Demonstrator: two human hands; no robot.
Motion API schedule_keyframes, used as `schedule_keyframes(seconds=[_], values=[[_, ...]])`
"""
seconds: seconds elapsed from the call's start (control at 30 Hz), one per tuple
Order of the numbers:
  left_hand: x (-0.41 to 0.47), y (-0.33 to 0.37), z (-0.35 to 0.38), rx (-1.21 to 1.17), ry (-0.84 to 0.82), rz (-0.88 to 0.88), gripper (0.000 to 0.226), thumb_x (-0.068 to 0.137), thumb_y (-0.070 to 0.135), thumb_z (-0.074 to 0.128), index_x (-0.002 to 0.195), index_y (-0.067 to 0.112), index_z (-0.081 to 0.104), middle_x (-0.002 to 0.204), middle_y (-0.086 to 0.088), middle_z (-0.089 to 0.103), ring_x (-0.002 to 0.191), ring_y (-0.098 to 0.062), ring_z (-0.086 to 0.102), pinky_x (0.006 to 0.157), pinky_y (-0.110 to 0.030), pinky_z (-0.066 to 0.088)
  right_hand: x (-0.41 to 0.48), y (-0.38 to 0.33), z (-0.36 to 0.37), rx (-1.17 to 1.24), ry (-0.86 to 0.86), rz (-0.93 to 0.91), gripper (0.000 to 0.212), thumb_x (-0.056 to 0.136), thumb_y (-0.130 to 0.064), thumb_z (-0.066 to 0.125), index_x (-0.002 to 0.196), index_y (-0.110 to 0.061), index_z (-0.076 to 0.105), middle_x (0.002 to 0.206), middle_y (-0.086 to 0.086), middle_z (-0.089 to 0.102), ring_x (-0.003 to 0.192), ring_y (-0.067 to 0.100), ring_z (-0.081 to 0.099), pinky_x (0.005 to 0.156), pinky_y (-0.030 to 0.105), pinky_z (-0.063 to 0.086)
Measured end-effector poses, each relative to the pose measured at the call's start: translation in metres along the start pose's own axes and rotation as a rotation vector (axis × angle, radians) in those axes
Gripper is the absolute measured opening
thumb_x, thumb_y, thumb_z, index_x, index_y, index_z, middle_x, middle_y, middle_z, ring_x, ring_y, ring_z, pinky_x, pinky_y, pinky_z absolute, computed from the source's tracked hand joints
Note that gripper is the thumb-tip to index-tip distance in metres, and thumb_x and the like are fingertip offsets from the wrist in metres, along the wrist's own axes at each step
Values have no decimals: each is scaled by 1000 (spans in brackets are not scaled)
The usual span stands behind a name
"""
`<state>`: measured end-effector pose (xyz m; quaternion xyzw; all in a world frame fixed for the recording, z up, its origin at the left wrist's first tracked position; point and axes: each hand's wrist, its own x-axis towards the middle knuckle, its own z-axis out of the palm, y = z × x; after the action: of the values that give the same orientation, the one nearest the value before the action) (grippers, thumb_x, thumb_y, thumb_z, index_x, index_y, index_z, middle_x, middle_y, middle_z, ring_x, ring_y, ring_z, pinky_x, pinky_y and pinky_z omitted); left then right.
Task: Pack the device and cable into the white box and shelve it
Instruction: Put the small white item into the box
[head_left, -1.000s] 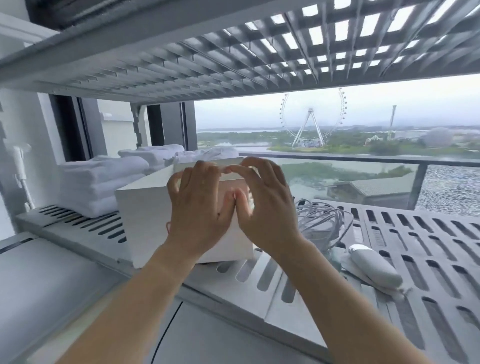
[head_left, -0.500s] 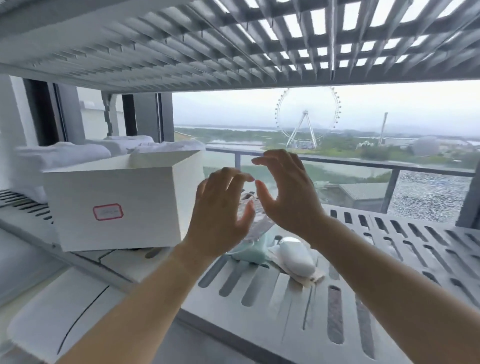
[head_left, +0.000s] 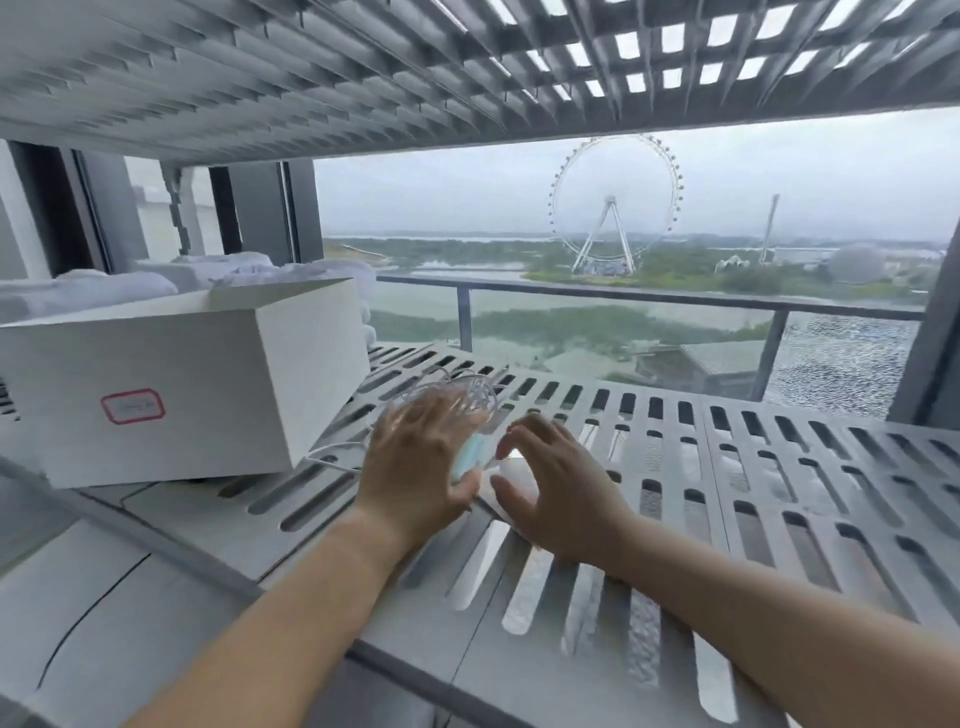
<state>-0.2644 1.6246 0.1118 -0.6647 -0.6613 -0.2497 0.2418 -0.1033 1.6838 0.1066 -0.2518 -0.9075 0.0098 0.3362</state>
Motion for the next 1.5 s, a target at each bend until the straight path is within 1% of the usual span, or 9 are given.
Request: schedule_keyframes(seconds=[0.17,0.33,0.5,0.77,0.93,1.07,1.23,1.4,1.5], values=[[-3,-9,5,6,-81,-92,62,81,53,52,139,40,32,155,5,17,143,-15,11,114,-46,15,-3,4,4,9,-106,56,52,72,-65,58,106,-26,59,121,-6,52,113,14,46,93,33,44],[-5,-11,4,-8,-102,-103,63,80,59,51,138,40,32,156,4,15,143,-16,10,113,-48,20,-2,7,6,99,-100,32,39,74,-47,68,105,-24,61,121,-3,54,115,15,48,98,27,39],[-8,-13,3,-29,-152,-90,75,74,61,54,140,43,24,157,6,5,144,-14,0,115,-47,12,0,5,4,192,-80,4,37,75,-27,68,110,-19,61,119,0,57,110,16,55,95,29,44],[-6,-12,3,-49,-112,-114,67,76,49,64,136,45,35,156,4,12,144,-14,6,115,-52,8,-3,3,-1,224,-83,67,42,78,-35,66,116,-18,56,123,-1,54,112,13,52,96,26,41],[-7,-13,3,-31,-110,-105,57,78,44,67,130,42,45,155,4,17,143,-15,9,114,-51,2,8,6,-15,224,-274,101,39,81,-33,64,117,-20,58,128,-2,51,116,13,49,103,31,37],[-9,-9,-1,-90,-47,-18,45,74,36,72,117,33,58,143,3,39,137,-19,28,115,-52,16,13,12,-26,202,-410,72,46,78,-35,69,121,-23,56,128,-2,50,117,12,46,102,27,35],[-12,1,-4,-157,-91,124,41,77,24,70,116,26,60,125,8,59,117,-11,53,113,-48,24,13,12,-23,136,-310,86,47,75,-38,71,117,-21,59,121,0,55,110,13,50,91,20,35],[-11,5,-2,-160,-68,167,35,80,31,70,114,30,64,110,8,69,96,-14,66,91,-29,44,14,17,-26,103,-309,129,44,76,-35,69,117,-21,58,123,-1,56,103,10,49,89,22,39],[-1,8,-3,-99,-88,242,29,82,36,67,110,31,66,98,5,74,87,-15,69,88,-29,46,14,23,-29,99,-295,137,44,75,-33,70,116,-21,59,121,-3,55,96,5,46,82,16,34]])
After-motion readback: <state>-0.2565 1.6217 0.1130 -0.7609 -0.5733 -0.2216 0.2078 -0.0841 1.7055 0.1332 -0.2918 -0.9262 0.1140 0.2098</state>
